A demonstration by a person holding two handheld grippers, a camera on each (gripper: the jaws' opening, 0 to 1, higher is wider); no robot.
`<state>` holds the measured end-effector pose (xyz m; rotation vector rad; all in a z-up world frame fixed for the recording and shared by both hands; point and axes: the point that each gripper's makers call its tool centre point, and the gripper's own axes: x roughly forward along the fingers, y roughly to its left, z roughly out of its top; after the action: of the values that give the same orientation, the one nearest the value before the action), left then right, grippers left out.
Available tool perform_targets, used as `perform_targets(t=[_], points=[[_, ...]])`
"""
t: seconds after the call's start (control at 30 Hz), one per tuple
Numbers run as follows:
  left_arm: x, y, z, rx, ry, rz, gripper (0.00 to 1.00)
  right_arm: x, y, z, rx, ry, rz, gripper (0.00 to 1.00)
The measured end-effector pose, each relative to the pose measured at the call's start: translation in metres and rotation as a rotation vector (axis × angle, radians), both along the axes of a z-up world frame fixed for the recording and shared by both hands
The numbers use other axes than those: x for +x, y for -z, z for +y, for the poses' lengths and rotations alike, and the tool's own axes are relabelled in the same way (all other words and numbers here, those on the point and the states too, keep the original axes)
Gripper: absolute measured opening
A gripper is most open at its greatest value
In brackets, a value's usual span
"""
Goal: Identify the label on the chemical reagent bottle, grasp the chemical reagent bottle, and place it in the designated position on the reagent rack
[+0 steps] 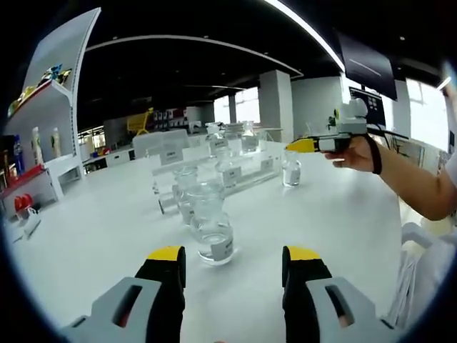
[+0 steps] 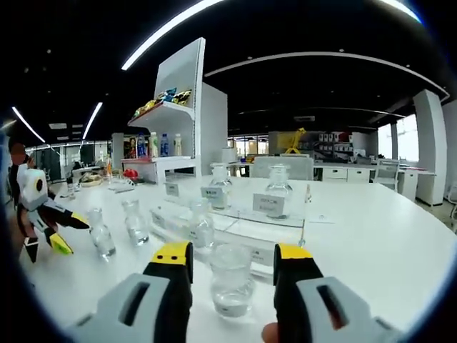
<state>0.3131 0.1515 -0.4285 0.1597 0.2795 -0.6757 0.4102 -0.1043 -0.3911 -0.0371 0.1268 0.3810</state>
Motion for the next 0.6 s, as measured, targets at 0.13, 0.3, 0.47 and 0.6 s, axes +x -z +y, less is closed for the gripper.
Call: perform_targets(t=[0.13,0.3,0.47,0.6], points=[[-0.001,0.001,-0.001,0.001,0.004,0.0,0.55,0.0,0.012,0.002,-0.012,0.007,0.02,0.43],[-0.001,0.001,-0.001,0.003,0.006,0.001,0.55,0.003,0.021,0.003,-0.016,0.031,0.037,0.39],[-0.001,0.003,0.0,0.0,0.005,0.004,0.55,0.006,0.025,0.002,-0.027,0.047,0.045,0.32],[-0.002,0.007,0.0,0.003,0.007,0.013,0.55,0.008,0.024,0.001,-0.018,0.058,0.039,0.27]])
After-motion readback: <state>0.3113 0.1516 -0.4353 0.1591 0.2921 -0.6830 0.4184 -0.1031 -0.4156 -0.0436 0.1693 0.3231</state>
